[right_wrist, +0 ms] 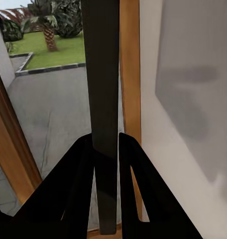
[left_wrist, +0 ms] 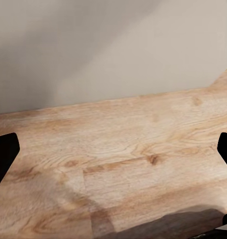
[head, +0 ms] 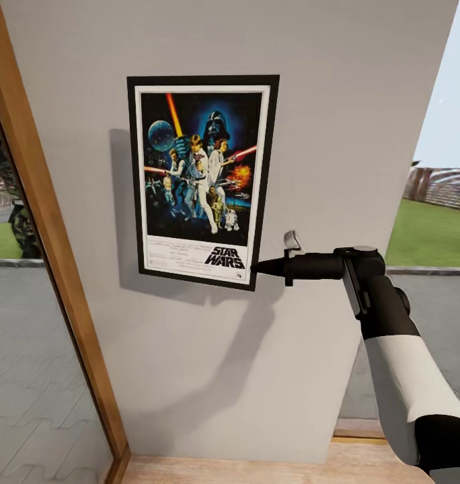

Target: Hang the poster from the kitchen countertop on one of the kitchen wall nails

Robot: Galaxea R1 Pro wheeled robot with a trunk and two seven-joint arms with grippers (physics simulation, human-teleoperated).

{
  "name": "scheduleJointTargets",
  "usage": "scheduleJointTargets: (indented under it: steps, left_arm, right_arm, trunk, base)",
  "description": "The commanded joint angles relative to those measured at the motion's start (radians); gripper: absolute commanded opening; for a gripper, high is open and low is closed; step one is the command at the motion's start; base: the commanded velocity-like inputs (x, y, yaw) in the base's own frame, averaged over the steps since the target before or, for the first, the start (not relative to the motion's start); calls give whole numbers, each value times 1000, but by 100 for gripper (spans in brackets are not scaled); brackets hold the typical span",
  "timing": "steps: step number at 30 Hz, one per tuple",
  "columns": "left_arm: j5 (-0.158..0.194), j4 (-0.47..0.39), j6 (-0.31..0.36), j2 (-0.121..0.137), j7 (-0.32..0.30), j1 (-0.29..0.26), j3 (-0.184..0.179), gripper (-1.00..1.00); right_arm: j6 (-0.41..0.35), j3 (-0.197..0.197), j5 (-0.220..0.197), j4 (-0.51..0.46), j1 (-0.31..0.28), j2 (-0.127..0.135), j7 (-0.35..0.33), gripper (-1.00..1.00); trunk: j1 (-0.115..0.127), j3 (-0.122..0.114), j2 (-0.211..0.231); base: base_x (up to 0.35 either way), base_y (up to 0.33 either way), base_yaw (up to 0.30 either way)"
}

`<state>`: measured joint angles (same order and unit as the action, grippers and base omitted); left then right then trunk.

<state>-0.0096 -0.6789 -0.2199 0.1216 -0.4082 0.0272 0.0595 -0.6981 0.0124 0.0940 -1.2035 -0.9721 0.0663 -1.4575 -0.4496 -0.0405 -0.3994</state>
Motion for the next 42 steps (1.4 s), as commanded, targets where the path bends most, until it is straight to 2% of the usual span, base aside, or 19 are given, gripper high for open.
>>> scheduleJointTargets:
  steps: [1,42]
  left_arm:
    - [-1,-1,-1,0,-6,0,3,100]
    - [-1,-1,-1,-1,-6,0,4,100]
  right_arm:
    - [-13,1,7,-1,0,0,-9,-100]
    - [-14,6,7,-1,0,0,-9,-100]
  trunk:
    - [0,0,-1]
    - [0,0,-1]
  base:
    - [1,0,0]
    - [41,0,0]
